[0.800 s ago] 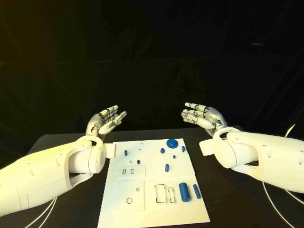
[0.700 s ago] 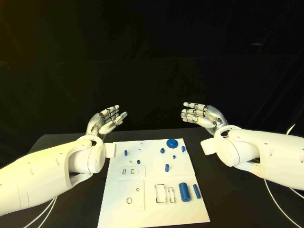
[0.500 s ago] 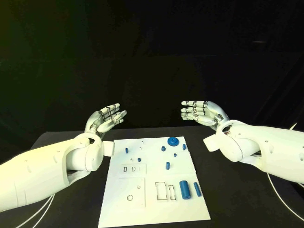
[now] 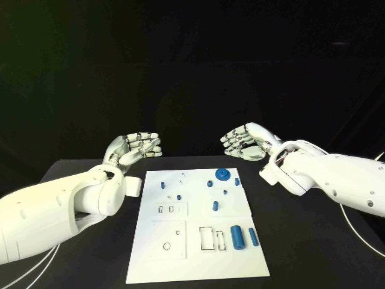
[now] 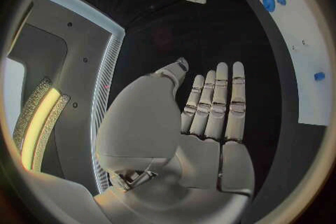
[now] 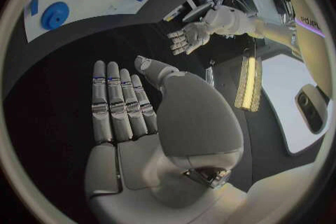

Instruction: Assemble the parts on the task board

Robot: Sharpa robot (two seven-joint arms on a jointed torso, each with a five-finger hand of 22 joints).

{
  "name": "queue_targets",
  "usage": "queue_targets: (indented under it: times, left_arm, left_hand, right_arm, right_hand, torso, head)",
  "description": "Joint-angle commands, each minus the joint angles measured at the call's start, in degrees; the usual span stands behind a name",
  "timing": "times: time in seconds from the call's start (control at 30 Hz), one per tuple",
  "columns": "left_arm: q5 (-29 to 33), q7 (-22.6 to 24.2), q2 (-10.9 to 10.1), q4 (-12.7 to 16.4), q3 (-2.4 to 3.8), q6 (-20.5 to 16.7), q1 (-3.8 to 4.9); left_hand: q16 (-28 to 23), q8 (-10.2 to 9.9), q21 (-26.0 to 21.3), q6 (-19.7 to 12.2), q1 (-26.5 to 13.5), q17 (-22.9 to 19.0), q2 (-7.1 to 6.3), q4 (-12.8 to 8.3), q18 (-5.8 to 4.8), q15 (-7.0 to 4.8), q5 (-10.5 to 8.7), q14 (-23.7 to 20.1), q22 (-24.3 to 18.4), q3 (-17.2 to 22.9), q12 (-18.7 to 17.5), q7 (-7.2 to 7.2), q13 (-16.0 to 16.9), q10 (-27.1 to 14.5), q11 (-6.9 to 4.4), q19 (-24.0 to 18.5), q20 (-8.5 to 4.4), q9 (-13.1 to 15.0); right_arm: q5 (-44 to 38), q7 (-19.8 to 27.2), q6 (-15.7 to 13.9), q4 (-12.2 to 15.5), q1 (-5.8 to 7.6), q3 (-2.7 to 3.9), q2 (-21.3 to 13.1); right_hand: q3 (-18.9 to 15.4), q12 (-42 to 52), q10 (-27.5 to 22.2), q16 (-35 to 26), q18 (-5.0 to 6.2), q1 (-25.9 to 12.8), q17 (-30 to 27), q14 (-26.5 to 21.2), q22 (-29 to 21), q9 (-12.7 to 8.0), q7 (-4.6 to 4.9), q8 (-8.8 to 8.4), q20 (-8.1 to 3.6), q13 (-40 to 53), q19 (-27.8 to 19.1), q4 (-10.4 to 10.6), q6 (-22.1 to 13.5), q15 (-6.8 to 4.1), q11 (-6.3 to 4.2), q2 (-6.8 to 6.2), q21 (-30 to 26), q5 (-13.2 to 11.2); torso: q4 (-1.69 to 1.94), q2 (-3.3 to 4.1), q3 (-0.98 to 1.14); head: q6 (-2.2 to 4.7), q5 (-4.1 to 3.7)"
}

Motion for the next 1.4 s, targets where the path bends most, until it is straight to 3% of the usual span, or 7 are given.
queue_targets:
  times: [0.03, 0.23, 0.5, 0.6, 0.87, 1.03, 1.4]
  left_arm:
    - [-3.92, -1.09, -0.79, 1.93, 0.28, 4.08, 0.28]
    - [-4.98, -1.99, -3.33, 6.67, 0.94, 5.06, 0.45]
    - [-6.68, -2.93, -5.03, 10.99, 1.89, 5.79, 0.52]
    - [-7.07, -3.22, -5.19, 11.62, 2.15, 5.79, 0.59]
    - [-7.44, -3.74, -5.69, 12.54, 2.43, 5.88, 1.24]
    - [-7.47, -3.89, -6.08, 13.03, 2.46, 5.98, 1.66]
    - [-7.31, -4.06, -6.05, 12.74, 2.47, 6.43, 2.12]
  left_hand:
    - [1.02, 0.38, 1.10, 0.92, 0.53, 1.24, -0.37, 0.11, 0.67, -0.64, 0.12, 1.57, 0.57, 0.51, -0.11, 0.15, -0.07, 1.41, -0.46, 1.32, -0.68, 0.13]
    - [5.48, -0.16, 4.48, 1.52, 0.50, 6.35, -1.36, 0.15, 0.45, -1.62, 0.11, 3.95, 2.63, 1.19, -2.19, 0.00, -0.42, 3.00, -0.90, 2.82, -2.02, 0.09]
    - [10.53, -0.67, 7.88, 2.15, 0.22, 11.91, -1.73, 0.13, 0.30, -1.92, 0.12, 2.73, 5.11, 1.49, -3.55, 0.04, -0.20, 4.53, -1.06, 1.91, -2.52, 0.19]
    - [11.81, -0.82, 8.79, 2.22, 0.09, 13.15, -1.87, 0.16, 0.30, -1.99, 0.12, 2.36, 5.79, 1.55, -3.82, -0.02, -0.16, 4.71, -1.11, 1.62, -2.60, 0.25]
    - [14.76, -1.22, 11.43, 2.17, -0.18, 15.60, -2.00, 0.24, 0.28, -2.08, 0.12, 1.70, 7.67, 1.62, -4.42, 0.02, -0.12, 4.68, -1.10, 1.44, -2.89, 0.33]
    - [15.11, -1.34, 11.79, 2.07, -0.22, 15.90, -1.95, 0.26, 0.26, -2.06, 0.12, 1.46, 7.95, 1.65, -4.56, 0.03, -0.14, 4.52, -1.07, 1.22, -2.91, 0.33]
    - [15.45, -1.44, 12.15, 2.00, -0.36, 16.18, -1.92, 0.36, 0.23, -2.01, 0.12, 1.25, 8.24, 1.62, -4.65, 0.12, -0.15, 4.40, -1.01, 0.99, -2.91, 0.34]
  right_arm:
    - [-17.76, -6.60, 4.26, 0.01, 0.47, 0.12, 0.44]
    - [-29.16, -12.03, 7.91, 0.00, 1.07, 0.18, 1.62]
    - [-36.64, -15.96, 9.65, -2.03, 1.10, 0.19, 3.59]
    - [-38.11, -16.79, 9.46, -2.66, 1.02, 0.19, 4.33]
    - [-40.39, -18.57, 10.06, -3.31, 0.61, 0.20, 5.98]
    - [-41.11, -19.18, 11.08, -3.41, 0.17, 0.20, 6.23]
    - [-43.00, -21.52, 12.90, -2.66, -0.55, 0.20, 6.54]
  right_hand:
    - [-3.75, -0.09, 8.00, 5.20, 0.59, 0.33, 5.08, 12.19, 6.74, 0.70, -2.03, 1.55, -4.07, 0.17, 6.75, -0.30, 5.41, -4.23, -2.98, -0.32, 11.54, -1.62]
    - [-4.06, -0.11, 9.87, 13.13, 0.73, -0.95, 13.59, 21.78, 12.53, 0.81, -3.25, 0.88, -6.72, 0.36, 11.91, 1.93, 6.22, -6.73, -4.51, -1.81, 20.63, -2.02]
    - [-1.20, -0.17, 10.81, 24.25, 0.66, -1.25, 24.96, 22.09, 17.15, 1.54, -3.78, 0.34, -7.52, 0.65, 13.00, 5.25, 6.62, -7.03, -4.99, -4.13, 26.04, -1.94]
    - [-0.55, -0.16, 10.95, 28.15, -0.55, -1.35, 27.86, 22.70, 26.12, 1.94, -3.94, 0.37, -7.58, 0.71, 16.34, 6.16, 6.67, -7.11, -5.11, -4.63, 33.35, -1.81]
    - [1.03, -0.14, 11.32, 52.36, -4.63, -1.74, 48.92, 24.63, 54.20, 3.72, -4.24, 0.78, -7.63, 0.91, 25.45, 8.38, 6.28, -7.15, -5.29, -6.13, 55.21, -0.92]
    - [1.21, -0.22, 10.27, 59.46, -5.85, -1.86, 55.23, 25.22, 62.04, 4.52, -4.16, 0.95, -7.42, 0.76, 28.01, 8.95, 5.84, -6.94, -5.08, -6.60, 61.05, -1.00]
    - [0.18, -0.07, 6.60, 62.61, -6.88, -2.10, 56.98, 24.89, 68.28, 5.47, -4.77, 0.86, -6.87, 0.69, 30.29, 9.29, 4.47, -7.16, -5.11, -6.91, 65.54, -0.60]
  torso:
    - [0.66, 1.32, -0.11]
    - [0.95, 2.87, -0.37]
    - [1.80, 4.67, -0.70]
    - [2.12, 5.18, -0.78]
    - [2.76, 6.36, -0.89]
    - [2.92, 6.92, -0.96]
    - [2.99, 7.61, -0.91]
  head:
    - [-0.05, -0.38]
    - [0.08, -1.02]
    - [0.71, -1.37]
    - [0.62, -1.29]
    - [0.36, -0.99]
    - [0.23, -0.94]
    - [0.25, -1.05]
